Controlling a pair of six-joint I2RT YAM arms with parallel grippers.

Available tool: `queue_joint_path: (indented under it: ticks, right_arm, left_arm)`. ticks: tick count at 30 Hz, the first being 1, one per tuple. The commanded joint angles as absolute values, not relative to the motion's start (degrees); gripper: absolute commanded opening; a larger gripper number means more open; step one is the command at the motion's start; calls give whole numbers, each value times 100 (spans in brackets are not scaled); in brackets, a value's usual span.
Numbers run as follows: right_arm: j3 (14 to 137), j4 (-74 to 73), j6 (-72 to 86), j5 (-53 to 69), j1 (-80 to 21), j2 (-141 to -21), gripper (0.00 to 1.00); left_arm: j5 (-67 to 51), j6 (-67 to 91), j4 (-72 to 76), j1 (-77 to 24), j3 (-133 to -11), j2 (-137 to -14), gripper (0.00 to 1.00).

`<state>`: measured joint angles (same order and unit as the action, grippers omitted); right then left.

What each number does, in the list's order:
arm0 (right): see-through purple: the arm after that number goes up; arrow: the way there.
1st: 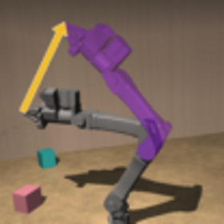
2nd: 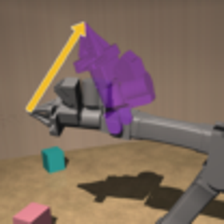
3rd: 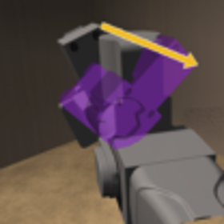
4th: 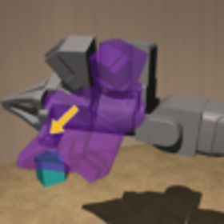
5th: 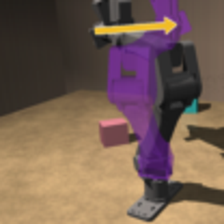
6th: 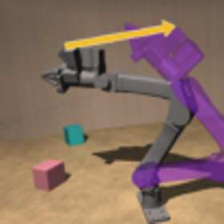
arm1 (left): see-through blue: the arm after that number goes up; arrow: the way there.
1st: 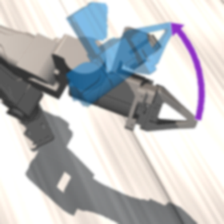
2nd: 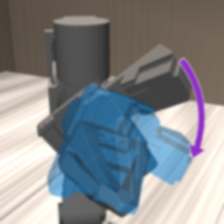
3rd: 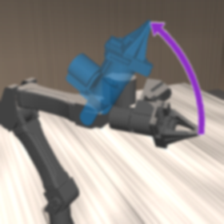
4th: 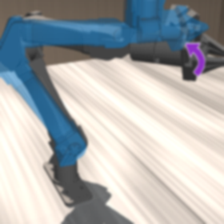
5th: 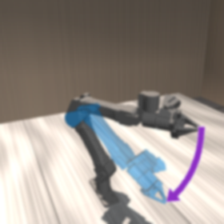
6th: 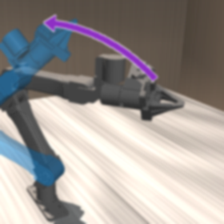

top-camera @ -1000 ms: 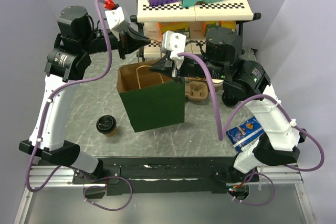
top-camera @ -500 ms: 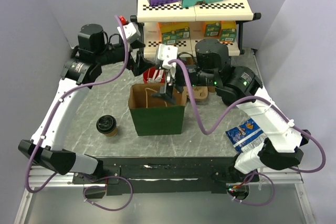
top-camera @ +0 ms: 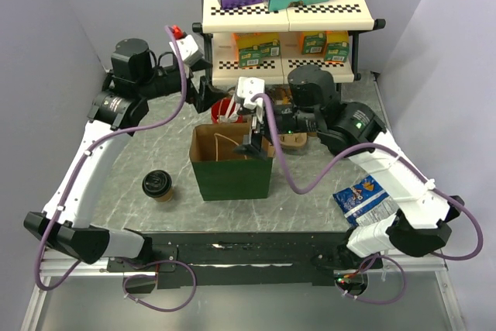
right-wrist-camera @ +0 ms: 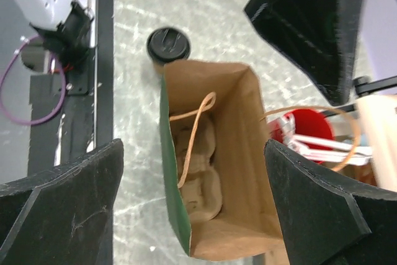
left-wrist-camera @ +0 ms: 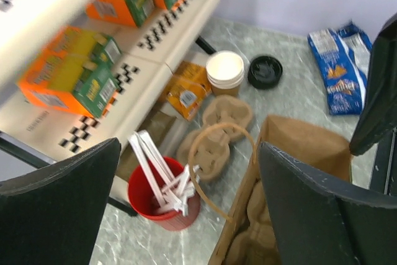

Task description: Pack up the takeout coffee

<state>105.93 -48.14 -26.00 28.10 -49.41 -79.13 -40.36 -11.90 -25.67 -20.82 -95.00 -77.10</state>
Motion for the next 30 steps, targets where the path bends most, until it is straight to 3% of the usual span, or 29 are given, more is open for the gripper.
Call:
queue_joint_path:
  ticks: [1,8,14,17,18,19,20,21,22,24,30]
  right_arm:
    - [10319,-4738,-2628,3023,-4931,-7971,100]
    - [10204,-4632,-2628,3190,-4939,-8244,97]
    - [10362,-4693,-2593,3454,-4939,-8543,81]
    - [10424,-4728,-2575,3542,-4948,-8631,64]
    - [10459,-4755,-2558,3542,-4940,-8657,52]
    - [10494,-4755,-2566,3542,-4939,-8666,45]
    - [10529,-4755,-2558,3533,-4939,-8666,37]
    - [10642,-4755,-2549,3525,-4948,-8640,21]
    - [10713,-4746,-2540,3507,-4940,-8622,15]
    - [10932,-4729,-2523,3428,-4931,-8535,0]
    - [11679,-4667,-2549,3103,-4939,-8411,0]
  left_arm:
    - [-4420,-1468,-2803,-2083,-9404,-7857,97]
    - [-4728,-1600,-2751,-2083,-9343,-8235,83]
    - [-5124,-1521,-2760,-2083,-9606,-8701,63]
    - [-5247,-1538,-2821,-2083,-9737,-8850,42]
    - [-5282,-1538,-2856,-2083,-9790,-8885,35]
    - [-5326,-1529,-2891,-2083,-9861,-8947,20]
    - [-5404,-1486,-2892,-2083,-9948,-8956,14]
    - [-5440,-1346,-2822,-2083,-9984,-8921,9]
    - [-5484,-1258,-2726,-2083,-9993,-8825,1]
    - [-5537,-1012,-2497,-2092,-10011,-8676,1]
    - [-5449,-879,-2566,-2083,-10599,-8359,1]
